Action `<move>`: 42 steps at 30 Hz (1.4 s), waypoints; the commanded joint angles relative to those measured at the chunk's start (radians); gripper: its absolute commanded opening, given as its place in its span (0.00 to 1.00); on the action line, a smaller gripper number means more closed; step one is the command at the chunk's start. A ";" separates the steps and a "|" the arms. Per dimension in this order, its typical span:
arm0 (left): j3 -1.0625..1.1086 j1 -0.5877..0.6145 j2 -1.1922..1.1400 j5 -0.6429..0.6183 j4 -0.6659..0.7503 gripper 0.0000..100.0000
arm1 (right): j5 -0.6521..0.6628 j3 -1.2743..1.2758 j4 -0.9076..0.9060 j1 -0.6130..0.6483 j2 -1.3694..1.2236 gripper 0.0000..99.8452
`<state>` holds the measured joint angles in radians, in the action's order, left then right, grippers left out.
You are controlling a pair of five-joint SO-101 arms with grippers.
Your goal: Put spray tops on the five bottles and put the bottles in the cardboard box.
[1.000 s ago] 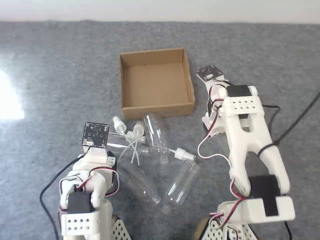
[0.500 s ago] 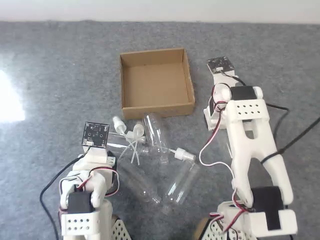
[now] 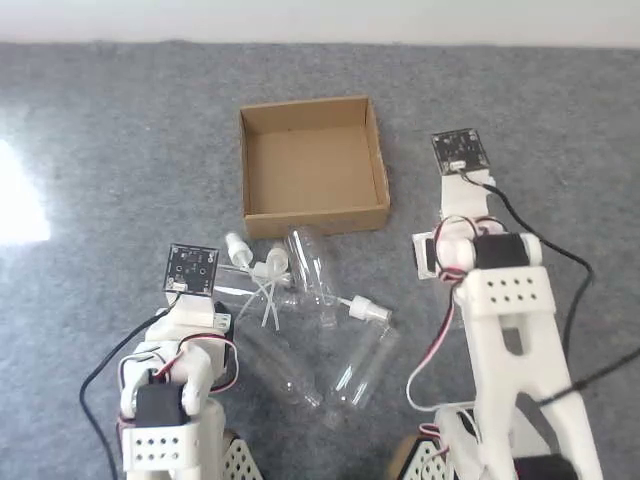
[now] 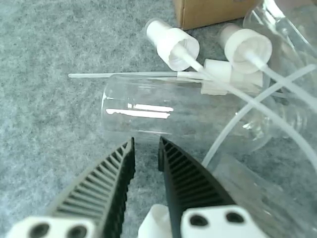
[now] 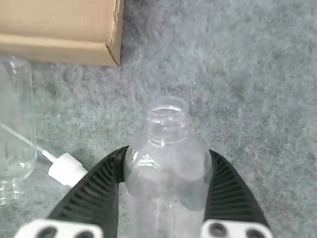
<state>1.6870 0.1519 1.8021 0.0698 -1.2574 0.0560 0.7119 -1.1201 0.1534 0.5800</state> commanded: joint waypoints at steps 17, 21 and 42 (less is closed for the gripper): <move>-0.002 0.000 0.018 -0.009 -0.005 0.07 | -0.040 0.181 0.056 0.005 0.380 0.11; -0.002 0.000 0.018 -0.009 -0.005 0.07 | -0.094 0.249 0.124 0.022 0.433 0.11; -0.002 -0.003 0.018 -0.009 -0.005 0.07 | -0.150 0.450 0.142 0.096 0.846 0.11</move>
<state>1.6870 0.1519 1.8021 0.0698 -1.2574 -0.0836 1.1646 -1.0004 0.2394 1.3548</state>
